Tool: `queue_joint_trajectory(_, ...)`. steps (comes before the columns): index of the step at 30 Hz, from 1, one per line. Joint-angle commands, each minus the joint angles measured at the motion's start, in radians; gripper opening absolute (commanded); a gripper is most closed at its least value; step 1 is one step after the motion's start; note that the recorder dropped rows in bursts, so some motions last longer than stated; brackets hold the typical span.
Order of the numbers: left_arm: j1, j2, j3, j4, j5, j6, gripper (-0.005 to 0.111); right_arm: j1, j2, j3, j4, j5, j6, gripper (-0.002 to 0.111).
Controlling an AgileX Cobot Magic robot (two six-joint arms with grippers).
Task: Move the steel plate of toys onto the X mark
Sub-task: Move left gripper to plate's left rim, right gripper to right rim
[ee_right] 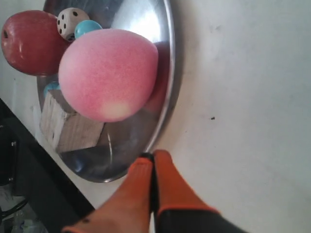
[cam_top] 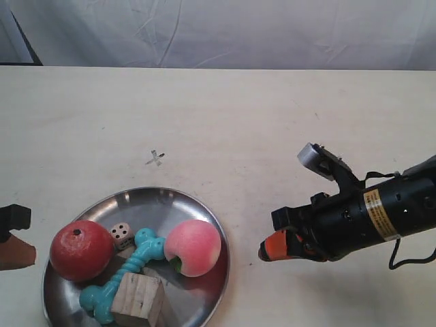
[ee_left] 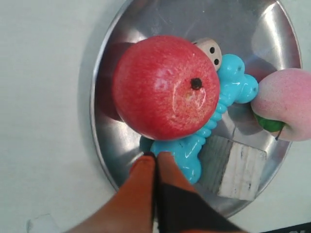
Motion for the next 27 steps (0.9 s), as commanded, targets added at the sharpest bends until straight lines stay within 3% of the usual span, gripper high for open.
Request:
queue_joint_trajectory(1,-0.003,0.013,0.014,-0.008,-0.047,0.049,0.007,0.011,0.001,-0.003,0.0,0.039,0.035,0.002)
queue_joint_trajectory(9,-0.003,0.116,0.047,-0.038,-0.093,0.047,0.048,0.011,0.001,-0.003,0.0,0.056,0.035,0.022)
queue_joint_trajectory(13,-0.003,0.137,0.047,-0.017,-0.107,0.047,0.049,0.011,0.001,-0.003,0.0,0.091,0.035,0.031)
queue_joint_trajectory(27,-0.003,0.28,0.062,0.028,-0.154,0.047,0.049,0.011,0.079,0.001,0.0,0.079,0.035,0.031)
